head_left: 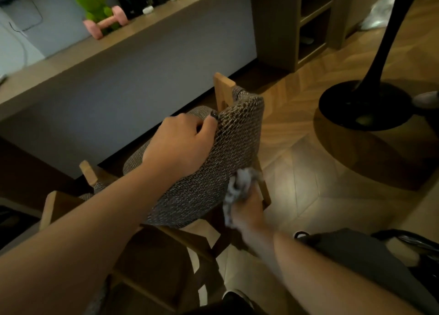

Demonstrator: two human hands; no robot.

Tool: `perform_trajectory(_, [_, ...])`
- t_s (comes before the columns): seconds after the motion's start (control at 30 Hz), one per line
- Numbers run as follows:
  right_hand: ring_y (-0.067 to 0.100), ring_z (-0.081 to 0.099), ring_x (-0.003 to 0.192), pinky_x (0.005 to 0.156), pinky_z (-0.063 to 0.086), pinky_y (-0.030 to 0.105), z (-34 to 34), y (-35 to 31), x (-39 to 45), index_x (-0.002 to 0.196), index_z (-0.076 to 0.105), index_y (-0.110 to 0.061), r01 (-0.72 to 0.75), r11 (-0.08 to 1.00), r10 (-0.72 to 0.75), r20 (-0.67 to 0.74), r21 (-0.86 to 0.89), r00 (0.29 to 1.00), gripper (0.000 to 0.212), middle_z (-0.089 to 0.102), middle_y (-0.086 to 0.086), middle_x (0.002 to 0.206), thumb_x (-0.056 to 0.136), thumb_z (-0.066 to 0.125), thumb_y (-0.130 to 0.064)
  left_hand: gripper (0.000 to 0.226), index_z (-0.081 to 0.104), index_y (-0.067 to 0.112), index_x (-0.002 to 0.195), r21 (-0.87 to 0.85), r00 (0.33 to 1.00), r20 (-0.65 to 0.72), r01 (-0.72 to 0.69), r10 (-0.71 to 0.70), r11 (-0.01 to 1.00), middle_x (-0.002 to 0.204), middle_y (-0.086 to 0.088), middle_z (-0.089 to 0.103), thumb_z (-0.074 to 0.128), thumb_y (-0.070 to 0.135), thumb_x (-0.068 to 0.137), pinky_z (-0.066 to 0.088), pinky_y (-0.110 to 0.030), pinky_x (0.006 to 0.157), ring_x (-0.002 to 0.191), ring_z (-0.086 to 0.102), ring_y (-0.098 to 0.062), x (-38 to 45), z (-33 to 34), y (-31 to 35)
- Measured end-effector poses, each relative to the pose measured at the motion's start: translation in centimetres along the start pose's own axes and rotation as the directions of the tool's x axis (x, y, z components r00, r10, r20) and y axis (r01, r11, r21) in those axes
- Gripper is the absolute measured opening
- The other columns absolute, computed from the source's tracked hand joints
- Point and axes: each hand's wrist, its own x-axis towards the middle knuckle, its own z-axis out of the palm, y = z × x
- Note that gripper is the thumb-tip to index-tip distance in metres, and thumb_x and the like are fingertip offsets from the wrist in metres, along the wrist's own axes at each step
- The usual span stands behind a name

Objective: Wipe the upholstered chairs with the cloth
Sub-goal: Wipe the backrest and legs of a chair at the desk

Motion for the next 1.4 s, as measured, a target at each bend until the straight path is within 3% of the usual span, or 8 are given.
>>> perform_trajectory(0.13, [0.009,0.05,0.065,0.047,0.041,0.011,-3.9,-4.3,3.6,0.1,0.052,-0.015,-0.069,0.949,0.12,-0.151,0.307,0.981,0.014,0.053,-0.001,0.08,0.096,0.042,-0.006,0.053,0.034,0.012,0.055,0.005,1.0,-0.011,0.003,-0.003,1.0,0.048,-0.001,0.032,0.036,0.042,0.099,0.022,-0.027,0.042,0.043,0.029,-0.014,-0.1,0.1,0.0])
perform_trajectory(0.3, [0.024,0.054,0.075,0.052,0.04,0.03,-6.5,-5.6,9.4,0.121,0.053,-0.025,-0.127,0.966,0.132,-0.008,0.224,0.991,0.051,0.062,0.011,0.097,0.087,0.039,0.01,0.052,0.035,0.016,0.053,-0.004,0.999,-0.02,-0.033,0.032,0.999,0.046,0.003,0.031,0.037,0.039,0.099,0.021,-0.024,0.041,0.041,0.026,-0.011,0.2,0.3,-0.3])
perform_trajectory(0.63, [0.015,0.039,0.058,0.039,0.036,0.019,-3.3,-4.8,2.8,0.079,0.041,-0.013,-0.332,0.858,0.344,0.043,0.392,0.938,0.029,0.042,0.006,0.07,0.095,0.03,0.008,0.05,0.037,0.017,0.053,-0.014,0.999,-0.013,-0.041,0.041,0.999,0.044,0.007,0.029,0.039,0.039,0.098,0.027,-0.019,0.039,0.039,0.031,-0.01,0.2,0.3,-0.2])
perform_trajectory(0.77, [0.017,0.056,0.081,0.074,0.05,0.026,-0.8,-2.5,-3.7,0.101,0.049,-0.02,-0.351,0.82,0.331,0.126,0.453,0.935,0.017,0.057,0.006,0.095,0.092,0.05,-0.006,0.052,0.036,0.014,0.055,0.034,1.0,-0.014,-0.014,0.015,0.999,0.046,0.003,0.032,0.036,0.042,0.099,0.018,-0.022,0.04,0.041,0.029,-0.012,0.0,0.2,0.1])
perform_trajectory(0.9, [0.023,0.063,0.077,0.054,0.048,0.022,1.6,-1.7,-10.5,0.103,0.058,-0.011,-0.59,0.639,0.455,0.377,0.494,0.807,0.021,0.063,0.01,0.09,0.095,0.043,0.0,0.053,0.034,0.012,0.056,0.06,0.999,-0.051,0.009,-0.006,0.998,0.048,-0.002,0.033,0.035,0.04,0.101,0.017,-0.028,0.046,0.044,0.031,-0.017,-0.3,0.1,0.3])
perform_trajectory(1.1, [0.019,0.061,0.065,0.055,0.049,0.029,-2.2,-5.4,-7.8,0.097,0.058,-0.018,0.016,0.885,0.033,-0.098,0.465,0.995,0.022,0.063,0.012,0.081,0.094,0.045,0.0,0.049,0.035,0.019,0.055,0.204,0.981,-0.175,-0.041,0.078,0.978,0.05,0.003,0.039,0.031,0.033,0.102,0.017,-0.027,0.044,0.043,0.036,-0.012,-1.2,0.6,0.4])
perform_trajectory(1.2, [0.02,0.061,0.103,0.086,0.051,0.033,-2.5,-6.2,-5.0,0.121,0.051,-0.01,0.198,0.944,-0.127,-0.263,0.263,0.956,0.035,0.062,0.013,0.11,0.089,0.045,0.003,0.049,0.034,0.019,0.055,0.21,0.974,-0.2,-0.059,0.102,0.976,0.05,0.003,0.038,0.032,0.032,0.102,0.018,-0.027,0.044,0.043,0.037,-0.012,-1.1,1.0,0.0])
perform_trajectory(1.4, [0.011,0.049,0.122,0.106,0.042,0.036,2.0,0.7,-10.9,0.143,0.035,-0.018,-0.008,0.996,-0.013,0.248,0.084,0.969,0.06,0.046,-0.003,0.139,0.089,0.048,0.004,0.048,0.034,0.016,0.055,0.132,0.979,-0.192,-0.041,0.066,0.99,0.052,0.0,0.038,0.035,0.03,0.101,0.018,-0.029,0.046,0.046,0.035,-0.014,-0.2,0.9,-0.5])
